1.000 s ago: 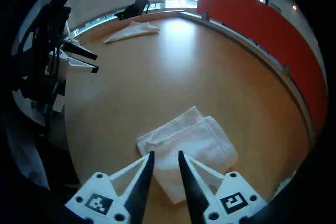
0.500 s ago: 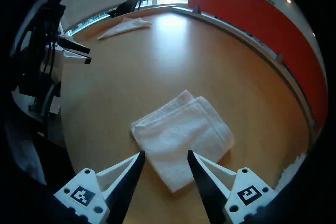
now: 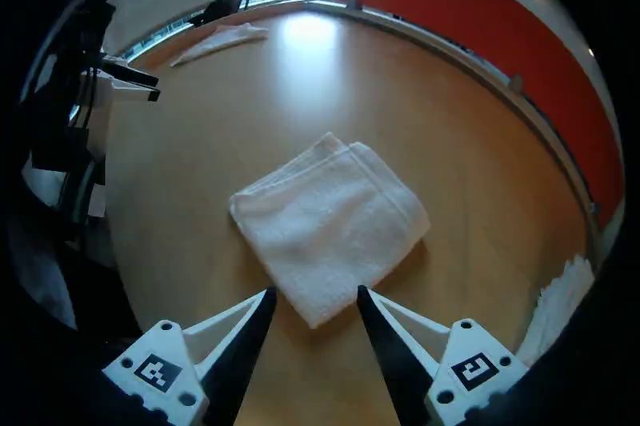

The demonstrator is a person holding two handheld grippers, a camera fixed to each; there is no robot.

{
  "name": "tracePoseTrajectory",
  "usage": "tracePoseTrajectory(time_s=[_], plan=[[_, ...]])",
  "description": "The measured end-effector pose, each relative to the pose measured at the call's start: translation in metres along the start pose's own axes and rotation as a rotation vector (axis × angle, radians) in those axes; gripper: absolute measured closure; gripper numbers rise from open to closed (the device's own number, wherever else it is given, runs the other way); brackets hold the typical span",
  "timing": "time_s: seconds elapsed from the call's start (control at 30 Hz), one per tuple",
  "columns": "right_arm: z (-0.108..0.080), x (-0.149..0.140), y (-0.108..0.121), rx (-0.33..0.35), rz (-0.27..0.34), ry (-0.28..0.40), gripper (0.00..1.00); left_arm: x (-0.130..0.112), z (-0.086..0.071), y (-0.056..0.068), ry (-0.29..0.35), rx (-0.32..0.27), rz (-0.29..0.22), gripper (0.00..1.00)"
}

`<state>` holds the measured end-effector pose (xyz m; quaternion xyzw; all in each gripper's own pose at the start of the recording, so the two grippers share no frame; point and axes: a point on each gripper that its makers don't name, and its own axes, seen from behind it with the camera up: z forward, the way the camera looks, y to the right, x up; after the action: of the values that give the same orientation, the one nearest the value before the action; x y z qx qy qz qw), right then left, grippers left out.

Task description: Fold towel

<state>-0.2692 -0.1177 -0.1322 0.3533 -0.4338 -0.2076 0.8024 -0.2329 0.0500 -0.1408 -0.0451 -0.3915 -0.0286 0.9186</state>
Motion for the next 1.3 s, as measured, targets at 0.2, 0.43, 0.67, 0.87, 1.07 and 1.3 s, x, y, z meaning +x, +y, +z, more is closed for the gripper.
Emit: tracePoseTrajectory(time_s=[0.2, 0.43, 0.67, 0.87, 1.07, 1.3], plan=[[0.002, -0.012, -0.003, 0.0, -0.002, -0.021, 0.22, 0.0, 0.0, 0.002, -0.001, -0.001, 0.003, 0.06], [0.011, -0.027, -0.007, 0.006, 0.009, -0.048, 0.26, -0.001, 0.0, 0.004, -0.001, -0.005, 0.001, 0.06], [0.014, -0.035, -0.007, 0.006, 0.016, -0.065, 0.36, 0.0, 0.0, 0.005, 0.0, -0.007, 0.003, 0.06], [0.015, -0.039, -0.006, 0.004, 0.018, -0.073, 0.52, 0.001, 0.001, 0.004, 0.002, -0.008, 0.002, 0.06], [0.017, -0.039, -0.005, 0.0, 0.03, -0.072, 0.58, 0.002, 0.001, 0.004, 0.002, -0.009, 0.005, 0.06], [0.02, -0.038, -0.005, -0.005, 0.045, -0.07, 0.82, -0.001, 0.001, 0.004, 0.0, -0.009, 0.0, 0.06]])
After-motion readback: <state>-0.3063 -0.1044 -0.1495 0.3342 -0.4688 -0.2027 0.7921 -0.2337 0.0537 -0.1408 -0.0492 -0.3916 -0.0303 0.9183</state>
